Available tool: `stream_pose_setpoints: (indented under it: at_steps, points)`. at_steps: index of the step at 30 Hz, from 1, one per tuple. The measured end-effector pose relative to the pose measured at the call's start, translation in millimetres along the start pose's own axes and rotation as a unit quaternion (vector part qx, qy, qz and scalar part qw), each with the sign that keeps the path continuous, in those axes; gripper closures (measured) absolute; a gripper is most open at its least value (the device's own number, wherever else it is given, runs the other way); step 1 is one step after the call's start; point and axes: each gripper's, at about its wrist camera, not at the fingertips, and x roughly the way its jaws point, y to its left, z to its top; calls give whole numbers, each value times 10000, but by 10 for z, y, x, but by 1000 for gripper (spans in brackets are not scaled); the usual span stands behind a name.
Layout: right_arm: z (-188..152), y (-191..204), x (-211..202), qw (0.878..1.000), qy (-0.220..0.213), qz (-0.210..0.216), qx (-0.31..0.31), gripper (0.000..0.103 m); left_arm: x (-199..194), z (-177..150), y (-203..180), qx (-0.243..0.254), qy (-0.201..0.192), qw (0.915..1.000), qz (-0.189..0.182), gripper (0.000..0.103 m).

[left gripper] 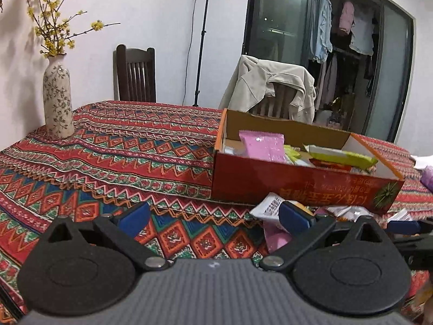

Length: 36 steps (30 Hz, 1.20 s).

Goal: Organize snacks
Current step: 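Move both grippers back to the snack pile beside the box, then grasp a white printed packet with the right gripper while the left grasps a pink packet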

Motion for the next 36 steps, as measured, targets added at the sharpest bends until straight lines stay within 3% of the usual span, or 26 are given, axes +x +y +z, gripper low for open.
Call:
stream_pose_setpoints:
  at_steps: [4,13,21,29,36]
  points:
    - [-73,-99,56,10000,69,33,48,46,17,-9,10,-49,-17,9997,-222,0]
    - [-153,-123,-25,9997,-212,67,73,56,-25,-11,-81,125,-96,9995,-257,0]
    - [-169,-307,-270,9947,-850,90,564,57,-221,41,-503,582,-208,9976,-325,0]
    - [-175,-567,-394,9850,-1262,-13,1178,57,-76,-124,-1117,1184,180,9928,-48,0]
    - [-200,-703,-404,9813,-1244,-45,1467,57,78,-247,-1583,1715,419,9839,285,0]
